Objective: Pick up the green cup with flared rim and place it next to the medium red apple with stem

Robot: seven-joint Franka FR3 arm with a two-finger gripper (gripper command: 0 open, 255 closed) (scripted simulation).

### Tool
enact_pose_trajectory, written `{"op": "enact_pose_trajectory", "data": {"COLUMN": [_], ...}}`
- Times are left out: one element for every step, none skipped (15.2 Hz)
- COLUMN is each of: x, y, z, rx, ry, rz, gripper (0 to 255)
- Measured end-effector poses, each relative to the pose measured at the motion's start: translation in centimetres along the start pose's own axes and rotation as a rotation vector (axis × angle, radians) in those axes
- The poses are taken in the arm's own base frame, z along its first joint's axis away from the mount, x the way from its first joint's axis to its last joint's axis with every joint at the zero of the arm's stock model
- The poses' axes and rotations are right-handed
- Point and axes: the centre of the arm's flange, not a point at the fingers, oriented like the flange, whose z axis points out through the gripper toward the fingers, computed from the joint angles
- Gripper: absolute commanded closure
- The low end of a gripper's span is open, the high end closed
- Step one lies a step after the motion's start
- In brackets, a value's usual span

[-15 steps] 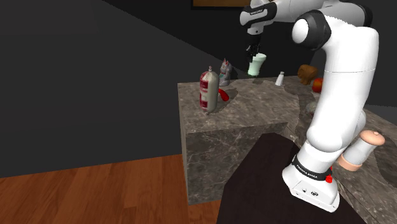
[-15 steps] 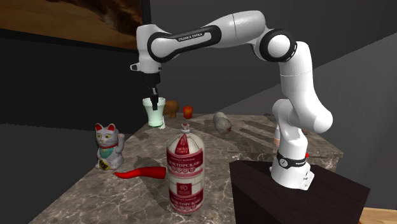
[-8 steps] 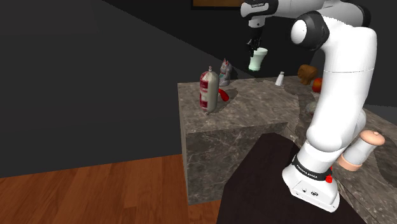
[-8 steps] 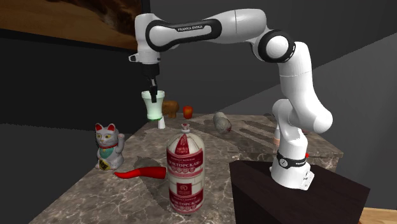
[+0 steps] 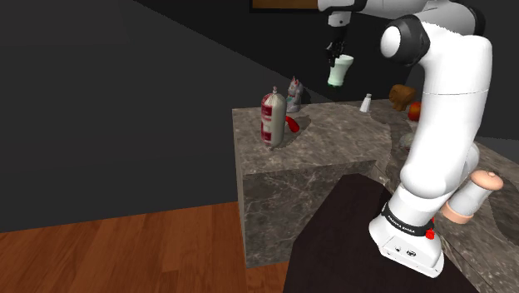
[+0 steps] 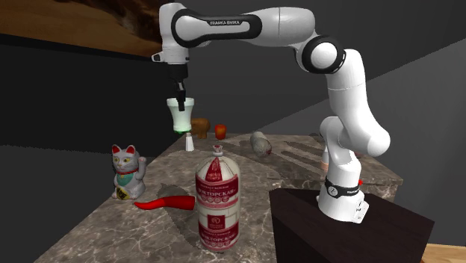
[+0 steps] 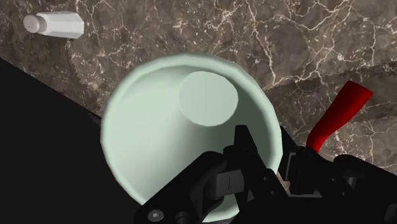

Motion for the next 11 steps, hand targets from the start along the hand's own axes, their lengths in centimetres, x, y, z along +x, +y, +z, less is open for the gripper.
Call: {"op": "enact_pose_trajectory", "data": {"x": [-0.7,-1.6,-2.6,-3.8,-4.5,-5.8,-6.8,-7.9,-9.0,-10.0,-10.8], "y": [0.6,1.4,1.9,2.4,3.6,4.5,5.3,6.4,7.1,7.7,8.3], "z": [0.1,0.0,0.3,0.5,0.6,0.6,0.8,1.0,0.8,0.9,1.1], "rx": [0.000,0.000,0.000,0.000,0.000,0.000,0.000,0.000,0.000,0.000,0.000], "ry": [0.000,-0.001,-0.001,-0.001,0.000,-0.001,-0.001,-0.001,-0.001,0.000,0.000], "rz": [0.000,0.001,0.001,0.000,0.001,0.001,0.001,0.002,0.002,0.002,0.002], "gripper": [255,255,255,255,255,255,255,255,255,255,255]}}
